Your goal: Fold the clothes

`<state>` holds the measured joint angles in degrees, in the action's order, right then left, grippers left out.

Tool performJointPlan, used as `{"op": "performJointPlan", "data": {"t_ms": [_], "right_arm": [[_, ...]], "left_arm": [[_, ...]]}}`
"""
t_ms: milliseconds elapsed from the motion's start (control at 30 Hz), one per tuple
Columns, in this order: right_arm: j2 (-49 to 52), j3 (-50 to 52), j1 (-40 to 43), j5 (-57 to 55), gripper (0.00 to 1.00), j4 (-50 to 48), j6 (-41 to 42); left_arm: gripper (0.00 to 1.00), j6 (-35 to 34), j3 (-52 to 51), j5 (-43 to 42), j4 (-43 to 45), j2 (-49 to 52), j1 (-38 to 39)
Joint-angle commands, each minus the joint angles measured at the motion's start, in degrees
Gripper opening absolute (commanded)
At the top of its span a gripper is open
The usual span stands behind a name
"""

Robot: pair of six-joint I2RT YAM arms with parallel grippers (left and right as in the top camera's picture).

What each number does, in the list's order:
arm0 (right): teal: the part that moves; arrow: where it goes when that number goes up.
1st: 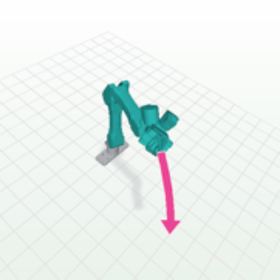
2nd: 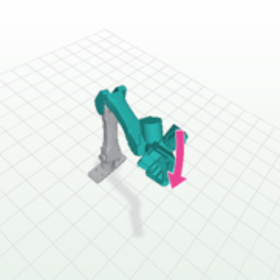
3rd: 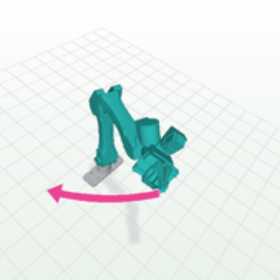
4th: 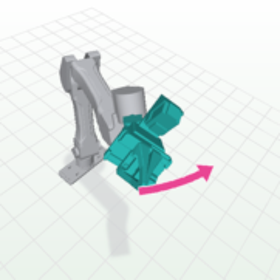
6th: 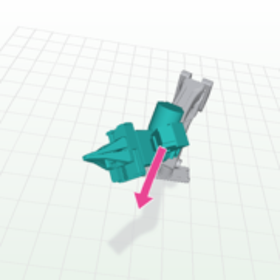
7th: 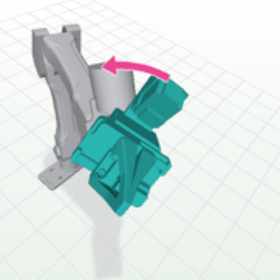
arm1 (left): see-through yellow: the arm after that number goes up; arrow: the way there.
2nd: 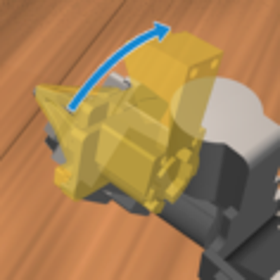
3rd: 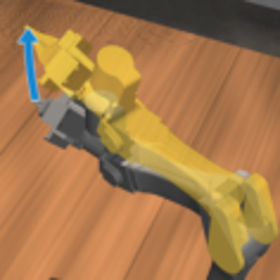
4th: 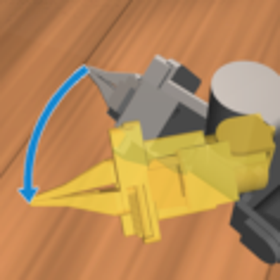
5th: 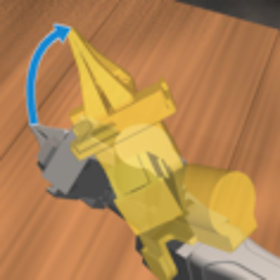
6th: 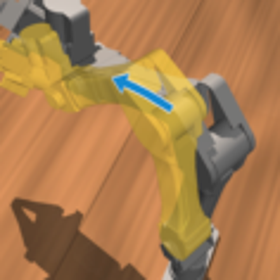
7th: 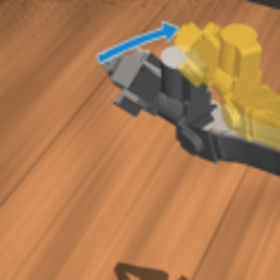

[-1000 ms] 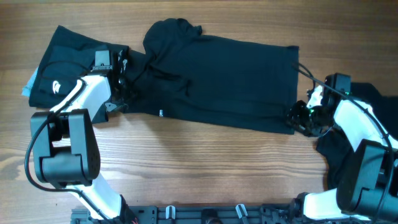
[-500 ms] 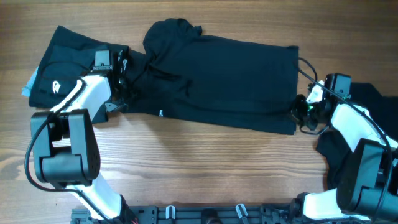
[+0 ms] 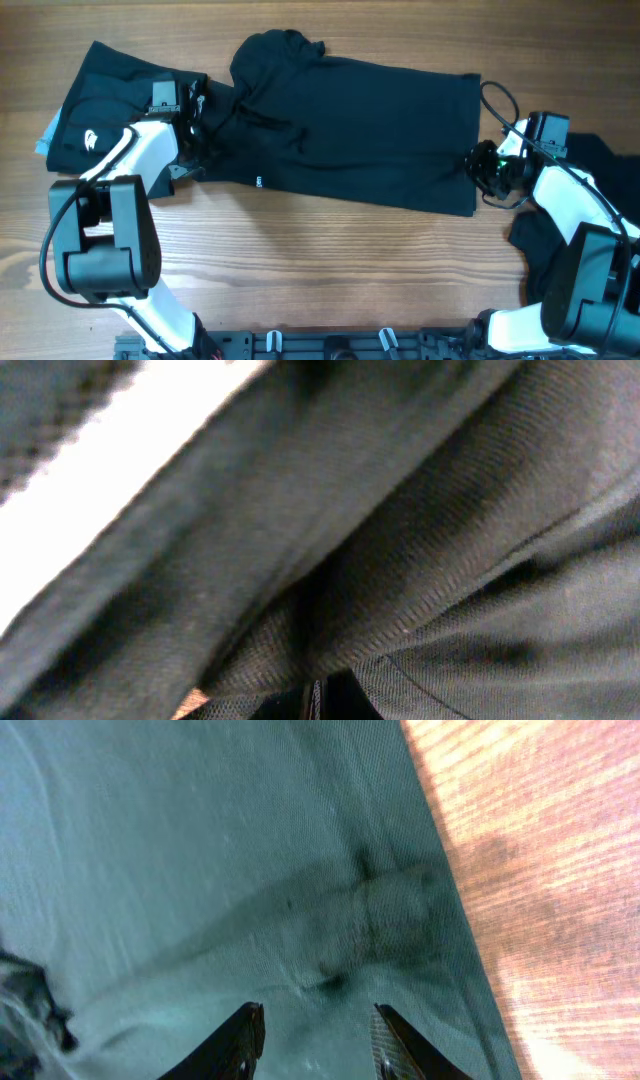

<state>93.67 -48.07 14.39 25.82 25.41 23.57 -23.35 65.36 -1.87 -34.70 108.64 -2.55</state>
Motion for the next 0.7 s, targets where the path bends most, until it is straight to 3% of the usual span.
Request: {"op": "performJointPlan", "data": {"t_ms": [0, 67, 133, 267, 333, 433, 667], "right_arm": [[-1.57, -2.08, -0.20, 5.27, 0.39, 4.15, -8.02], [-2.43, -2.08, -0.59, 8.63, 0.36, 7.52, -8.63], [-2.27, -2.03, -2.34, 8.98, 0.27, 10.38, -9.81], [-1.57, -1.81, -5.64, 0.83, 0.04, 13.90, -6.38], [-0.66, -1.25, -5.97, -6.03, 0.04, 16.22, -0.15], [-0.31, -0.92, -5.70, -6.51, 0.09, 15.10, 0.22], [-0.22, 0.42, -5.77, -9.79, 0.09, 20.00, -0.24]], "left_arm": [[0.04, 9.40, 0.87, -8.48, -2.34, -4.24, -0.68], [0.05, 13.73, 1.18, -16.83, -2.43, -7.98, -0.55], [0.04, 18.40, 1.18, -24.92, -2.47, -11.61, 0.76], [0.04, 23.54, 0.98, -25.49, -2.40, -11.47, 7.10], [0.04, 25.94, 0.96, -21.86, -1.33, -8.83, 12.31], [0.04, 25.92, 0.96, -14.73, 3.26, -3.19, 17.14], [0.06, 19.34, 0.96, -11.96, 17.97, 3.67, 17.70]]}}
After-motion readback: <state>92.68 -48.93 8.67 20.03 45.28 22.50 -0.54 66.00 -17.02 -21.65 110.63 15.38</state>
